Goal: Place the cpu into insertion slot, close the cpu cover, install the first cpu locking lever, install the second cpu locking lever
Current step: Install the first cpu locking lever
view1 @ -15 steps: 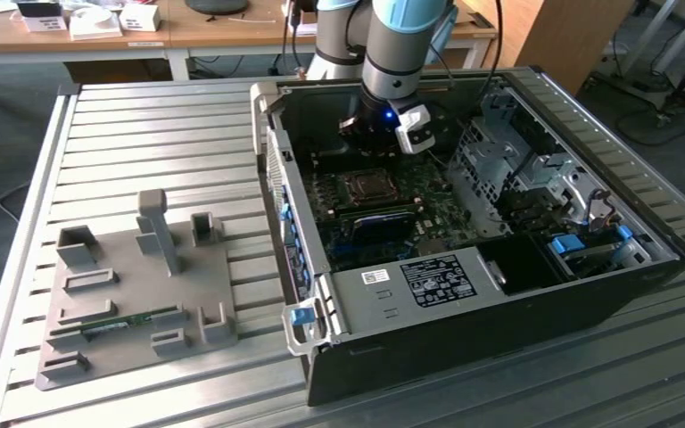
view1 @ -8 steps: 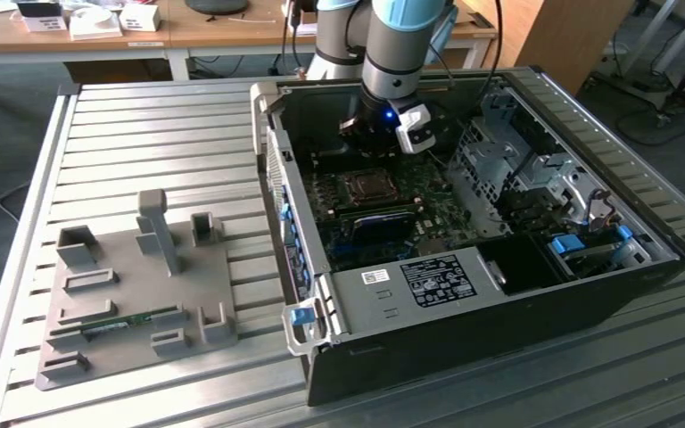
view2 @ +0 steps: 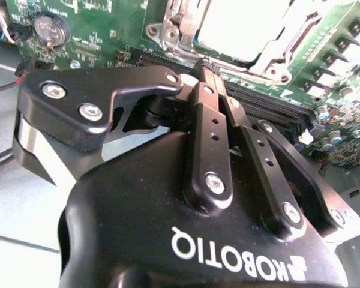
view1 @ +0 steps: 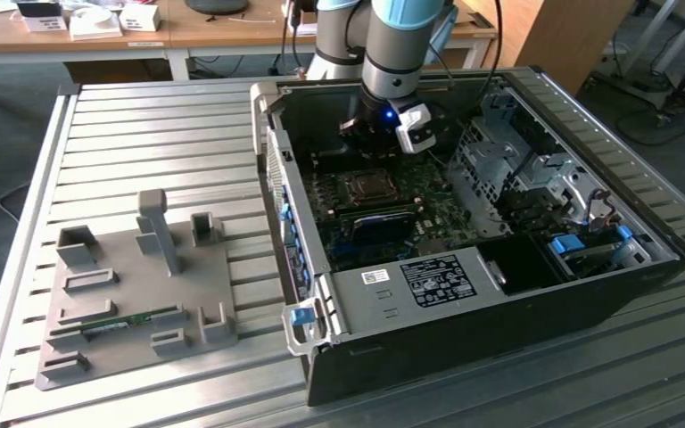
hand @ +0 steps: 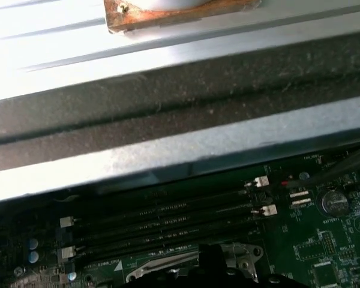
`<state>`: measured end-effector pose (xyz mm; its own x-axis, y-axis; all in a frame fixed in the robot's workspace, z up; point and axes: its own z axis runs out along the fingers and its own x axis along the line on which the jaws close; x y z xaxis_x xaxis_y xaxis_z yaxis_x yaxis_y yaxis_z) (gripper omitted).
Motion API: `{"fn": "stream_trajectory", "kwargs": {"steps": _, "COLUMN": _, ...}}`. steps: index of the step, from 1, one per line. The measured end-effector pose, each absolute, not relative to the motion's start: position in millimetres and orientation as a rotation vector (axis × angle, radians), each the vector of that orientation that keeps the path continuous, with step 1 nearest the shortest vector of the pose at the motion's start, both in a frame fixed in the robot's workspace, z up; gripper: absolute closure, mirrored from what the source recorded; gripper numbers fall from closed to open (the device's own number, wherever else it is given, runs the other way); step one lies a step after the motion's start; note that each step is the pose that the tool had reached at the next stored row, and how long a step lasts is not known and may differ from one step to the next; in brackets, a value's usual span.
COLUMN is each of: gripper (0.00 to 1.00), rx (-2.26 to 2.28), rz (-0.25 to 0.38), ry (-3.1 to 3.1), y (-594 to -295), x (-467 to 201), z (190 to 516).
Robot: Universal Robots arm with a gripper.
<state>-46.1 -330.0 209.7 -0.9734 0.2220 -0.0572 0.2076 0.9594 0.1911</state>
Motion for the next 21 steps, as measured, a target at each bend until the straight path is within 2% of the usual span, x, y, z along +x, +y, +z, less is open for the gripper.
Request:
{"fn": "stream_trajectory", "kwargs": {"steps": 5, "gripper": 0.89, "rx": 0.33, "rz": 0.216, "ry": 3.034, "y": -330.0, "x": -46.0, "z": 209.7}}
{"fn": "stream_trajectory", "kwargs": {"steps": 21, "gripper": 0.89, "rx": 0.331, "rz": 0.202, "ry": 3.043, "y": -330.0, "x": -46.0, "z": 219.4}}
